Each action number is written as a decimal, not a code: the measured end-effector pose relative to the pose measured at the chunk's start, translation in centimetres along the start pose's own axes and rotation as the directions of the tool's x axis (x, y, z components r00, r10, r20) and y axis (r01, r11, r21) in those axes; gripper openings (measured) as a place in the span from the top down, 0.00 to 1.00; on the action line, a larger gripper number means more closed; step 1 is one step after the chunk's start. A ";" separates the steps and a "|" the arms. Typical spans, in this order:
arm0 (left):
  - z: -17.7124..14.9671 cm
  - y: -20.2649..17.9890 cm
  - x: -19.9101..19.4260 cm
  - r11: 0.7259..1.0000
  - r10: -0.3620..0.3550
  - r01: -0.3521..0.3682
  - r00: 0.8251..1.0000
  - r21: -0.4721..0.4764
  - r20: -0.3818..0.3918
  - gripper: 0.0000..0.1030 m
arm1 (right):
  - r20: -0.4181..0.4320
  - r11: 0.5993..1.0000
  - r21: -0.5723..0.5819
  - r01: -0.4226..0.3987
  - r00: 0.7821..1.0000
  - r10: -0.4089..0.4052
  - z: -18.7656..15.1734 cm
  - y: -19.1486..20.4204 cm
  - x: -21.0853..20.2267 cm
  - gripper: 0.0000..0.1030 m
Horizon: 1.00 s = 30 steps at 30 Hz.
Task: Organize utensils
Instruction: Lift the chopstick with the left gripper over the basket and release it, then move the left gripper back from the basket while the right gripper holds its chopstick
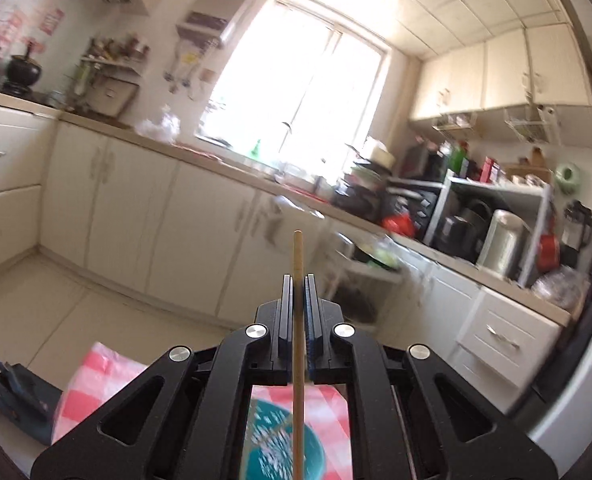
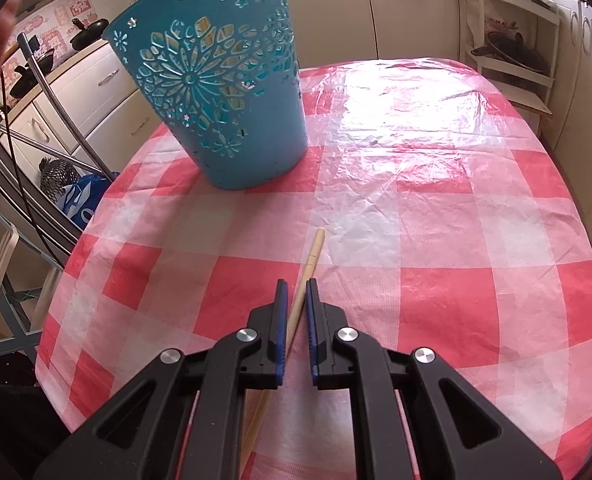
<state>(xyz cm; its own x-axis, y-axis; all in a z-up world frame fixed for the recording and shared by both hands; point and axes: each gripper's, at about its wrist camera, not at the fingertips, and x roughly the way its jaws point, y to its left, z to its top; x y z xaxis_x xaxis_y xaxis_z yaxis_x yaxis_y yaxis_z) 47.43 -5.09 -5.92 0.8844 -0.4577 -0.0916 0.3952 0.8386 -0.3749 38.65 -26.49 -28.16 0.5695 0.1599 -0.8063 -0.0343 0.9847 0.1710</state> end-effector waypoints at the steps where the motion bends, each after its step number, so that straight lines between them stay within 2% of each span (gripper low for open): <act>1: 0.0 0.1 0.6 1.000 0.026 -0.026 0.999 -0.004 0.020 0.96 | -0.001 1.000 0.003 0.000 1.000 0.000 0.0 0.0 0.0 0.91; 5: -0.6 0.3 2.5 0.991 0.131 -0.132 0.989 0.016 0.062 0.96 | 0.000 1.000 0.007 0.002 1.000 -0.002 0.1 0.0 0.0 0.91; 11: -1.4 0.8 3.8 0.979 0.194 -0.197 0.979 0.053 0.055 0.95 | -0.005 1.000 0.018 -0.008 1.000 0.008 0.2 -0.3 0.0 0.90; 21: -4.7 2.1 3.8 0.966 0.250 -0.250 0.968 0.074 0.010 0.95 | -0.009 1.000 0.013 -0.009 1.000 0.009 0.2 -0.3 -0.1 0.91; 27: -5.7 3.3 3.8 0.965 0.258 -0.254 0.965 0.072 -0.056 0.95 | -0.008 1.000 0.008 -0.006 1.000 0.006 0.1 -0.2 -0.1 0.91; 29: -6.0 3.6 3.6 0.965 0.257 -0.251 0.962 0.075 -0.090 0.93 | -0.011 1.000 0.004 -0.006 1.000 0.006 0.2 -0.1 0.0 0.91; 30: -6.1 3.6 3.4 0.964 0.260 -0.253 0.959 0.076 -0.107 0.87 | -0.013 1.000 0.003 -0.006 1.000 0.006 0.2 -0.1 0.0 0.91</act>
<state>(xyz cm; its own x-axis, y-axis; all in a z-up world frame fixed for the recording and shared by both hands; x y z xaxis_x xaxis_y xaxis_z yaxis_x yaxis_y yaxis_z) 50.35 -5.40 -13.24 0.9248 -0.2525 -0.2846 0.1759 0.9470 -0.2687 38.78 -26.58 -28.06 0.5589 0.1669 -0.8123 -0.0352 0.9834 0.1778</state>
